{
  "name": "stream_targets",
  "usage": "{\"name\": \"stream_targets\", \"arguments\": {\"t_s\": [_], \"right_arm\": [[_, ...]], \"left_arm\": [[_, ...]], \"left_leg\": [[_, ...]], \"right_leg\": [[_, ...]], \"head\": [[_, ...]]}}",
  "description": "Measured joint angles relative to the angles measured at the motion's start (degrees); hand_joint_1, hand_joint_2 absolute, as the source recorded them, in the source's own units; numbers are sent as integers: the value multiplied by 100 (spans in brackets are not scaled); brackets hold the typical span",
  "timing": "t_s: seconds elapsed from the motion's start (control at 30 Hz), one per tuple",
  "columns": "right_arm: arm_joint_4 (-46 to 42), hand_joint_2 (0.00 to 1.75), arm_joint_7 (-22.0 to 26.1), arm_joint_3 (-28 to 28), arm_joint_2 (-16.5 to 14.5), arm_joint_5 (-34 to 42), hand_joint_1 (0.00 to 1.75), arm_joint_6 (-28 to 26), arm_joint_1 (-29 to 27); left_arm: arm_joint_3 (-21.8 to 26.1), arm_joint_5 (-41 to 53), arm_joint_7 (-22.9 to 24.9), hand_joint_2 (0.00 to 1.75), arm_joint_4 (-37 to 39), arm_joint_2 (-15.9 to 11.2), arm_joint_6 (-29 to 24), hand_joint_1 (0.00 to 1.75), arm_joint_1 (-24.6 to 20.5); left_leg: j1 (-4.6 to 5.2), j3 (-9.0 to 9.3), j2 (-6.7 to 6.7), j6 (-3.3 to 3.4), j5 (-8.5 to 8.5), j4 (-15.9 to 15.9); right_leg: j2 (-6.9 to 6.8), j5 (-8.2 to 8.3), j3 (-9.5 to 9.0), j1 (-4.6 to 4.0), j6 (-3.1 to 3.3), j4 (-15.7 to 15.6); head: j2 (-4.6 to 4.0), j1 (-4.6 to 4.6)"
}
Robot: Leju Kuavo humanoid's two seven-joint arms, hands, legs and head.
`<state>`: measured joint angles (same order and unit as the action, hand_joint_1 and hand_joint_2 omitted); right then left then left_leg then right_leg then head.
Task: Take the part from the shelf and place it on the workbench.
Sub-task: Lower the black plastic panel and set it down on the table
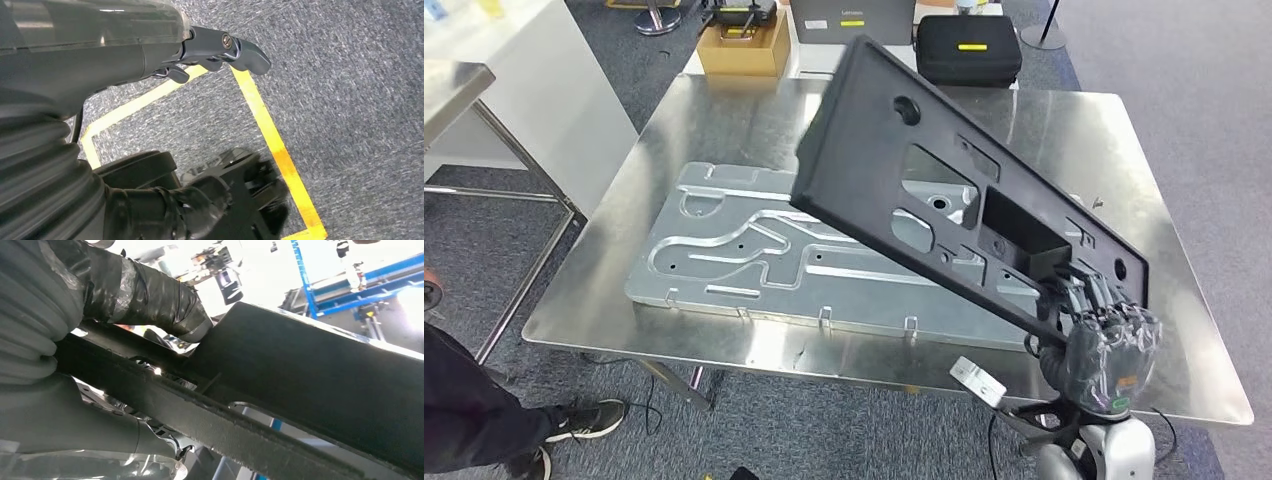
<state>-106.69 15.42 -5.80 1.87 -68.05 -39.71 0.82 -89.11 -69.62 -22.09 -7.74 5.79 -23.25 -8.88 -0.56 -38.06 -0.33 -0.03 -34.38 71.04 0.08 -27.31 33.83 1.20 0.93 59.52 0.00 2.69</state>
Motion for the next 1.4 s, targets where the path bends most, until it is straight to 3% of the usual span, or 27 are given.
{"name": "stream_targets", "arguments": {"t_s": [0.07, 0.1, 0.2, 0.33, 0.4, 0.47, 0.5, 0.53, 0.57, 0.63, 0.7, 0.77, 0.87, 0.9, 0.97, 1.03, 1.07, 1.1, 1.17, 1.2, 1.33, 1.4], "right_arm": [[3, 175, -4, -8, 2, -5, 175, 0, 3], [77, 175, -134, -106, 29, -189, 174, 13, 114], [520, 175, -819, -587, 168, -936, 173, 207, 810], [991, 175, -1204, -936, 314, -1155, 175, 440, 1472], [1151, 175, -1296, -1059, 389, -1239, 175, 495, 1707], [1321, 175, -1420, -1174, 448, -1365, 175, 608, 1916], [1424, 175, -1482, -1236, 472, -1431, 175, 682, 2014], [1544, 175, -1541, -1306, 493, -1496, 174, 763, 2124], [1678, 175, -1598, -1383, 513, -1554, 174, 851, 2261], [1992, 175, -1731, -1536, 535, -1631, 174, 1036, 2613], [2311, 175, -1880, -1666, 538, -1663, 175, 1209, 2968], [2617, 175, -2017, -1785, 533, -1683, 175, 1361, 3250], [3109, 175, -2243, -1956, 532, -1698, 175, 1548, 3617], [3271, 175, -2328, -2014, 533, -1701, 175, 1594, 3733], [3604, 175, -2471, -2137, 535, -1705, 174, 1665, 3941], [3931, 175, -2539, -2248, 540, -1706, 173, 1691, 4043], [4086, 175, -2563, -2296, 545, -1706, 173, 1689, 4056], [4214, 175, -2585, -2338, 550, -1706, 173, 1678, 4057], [4415, 175, -2623, -2401, 571, -1706, 173, 1643, 4057], [4500, 175, -2634, -2421, 589, -1706, 173, 1618, 4059], [4739, 175, -2624, -2474, 673, -1706, 171, 1553, 4049], [4805, 175, -2604, -2490, 717, -1705, 171, 1548, 4055]], "left_arm": [[0, 2, 5, 0, 0, 0, -4, 0, 0], [0, 62, 74, 0, 0, 1, -40, 0, -6], [0, 335, 345, 0, 0, 6, -163, 0, -77], [0, 483, 447, 0, 0, 25, -175, 0, -139], [0, 536, 475, 0, 0, 44, -177, 0, -157], [0, 604, 517, 0, 0, 59, -178, 0, -172], [0, 638, 545, 0, 0, 63, -177, 0, -173], [0, 676, 575, 0, 0, 63, -176, 0, -175], [0, 720, 605, 0, 0, 67, -173, 0, -179], [0, 821, 669, 0, 0, 79, -160, 0, -202], [0, 921, 724, 0, 0, 92, -134, 0, -240], [0, 1001, 768, 0, -1, 102, -105, 0, -264], [0, 1091, 822, 0, -2, 110, -92, 0, -290], [0, 1108, 832, 0, -2, 111, -92, 0, -299], [0, 1126, 845, 0, -2, 111, -92, 0, -307], [0, 1131, 862, 0, -2, 111, -93, 0, -301], [0, 1127, 869, 0, -1, 111, -95, 0, -298], [0, 1119, 872, 0, -1, 111, -98, 0, -297], [0, 1096, 870, 0, -1, 110, -107, 0, -299], [0, 1083, 866, 0, -1, 110, -111, 0, -300], [0, 1048, 849, 0, -2, 111, -120, 0, -272], [0, 1043, 838, 0, -2, 112, -123, 0, -275]], "left_leg": [[0, -31, 0, -2, -23, 62], [0, 13, 1, 9, 155, -90], [29, 337, 3, 93, 772, -1007], [24, 387, -8, 190, 835, -1221], [-6, 410, -4, 251, 864, -1275], [-1, 414, 0, 278, 861, -1279], [1, 416, 0, 282, 856, -1276], [2, 419, -2, 284, 851, -1272], [2, 422, -5, 282, 842, -1263], [2, 431, -13, 259, 812, -1233], [21, 407, -16, 213, 791, -1193], [36, 376, -16, 162, 798, -1185], [36, 323, -15, 80, 704, -1065], [31, 224, -12, 53, 579, -844], [12, -139, -2, 11, 249, -99], [-1, -445, -2, -8, 129, 452], [-4, -449, -1, -7, 246, 400], [-6, -341, -1, 1, 456, 121], [-3, 23, -3, 30, 854, -694], [6, 154, -7, 46, 940, -975], [19, 247, -16, 136, 951, -1207], [1, 278, -9, 208, 979, -1265]], "right_leg": [[-1, -1, 0, -1, 1, 0], [6, -10, -15, -3, 0, 4], [41, -42, -35, -25, -56, 28], [38, -56, 10, -34, -183, 40], [27, -278, 178, -31, -221, 403], [22, -583, 526, -25, -246, 1097], [21, -652, 681, -24, -257, 1376], [21, -618, 764, -19, -265, 1491], [20, -479, 751, -12, -267, 1403], [20, -53, 486, -2, -242, 745], [22, 154, 247, -27, -202, 190], [28, 136, 208, -55, -168, 68], [16, 149, 178, -10, -86, 7], [6, 154, 160, 6, -55, -11], [-6, 150, 147, 5, -17, -16], [-6, 142, 134, 0, -9, -14], [-5, 136, 124, 0, -9, -11], [-2, 126, 110, 1, -15, -7], [3, 98, 89, -4, -46, 3], [5, 92, 91, -12, -72, 6], [6, 95, 98, -26, -192, -17], [3, -52, 188, -15, -242, 180]], "head": [[0, 0], [0, 0], [0, 3], [0, 8], [0, 16], [0, 19], [0, 20], [0, 19], [0, 20], [0, 20], [0, 19], [0, 15], [0, 9], [0, 7], [0, -1], [0, 0], [0, 0], [0, -1], [0, 1], [0, 1], [0, 3], [0, 9]]}}
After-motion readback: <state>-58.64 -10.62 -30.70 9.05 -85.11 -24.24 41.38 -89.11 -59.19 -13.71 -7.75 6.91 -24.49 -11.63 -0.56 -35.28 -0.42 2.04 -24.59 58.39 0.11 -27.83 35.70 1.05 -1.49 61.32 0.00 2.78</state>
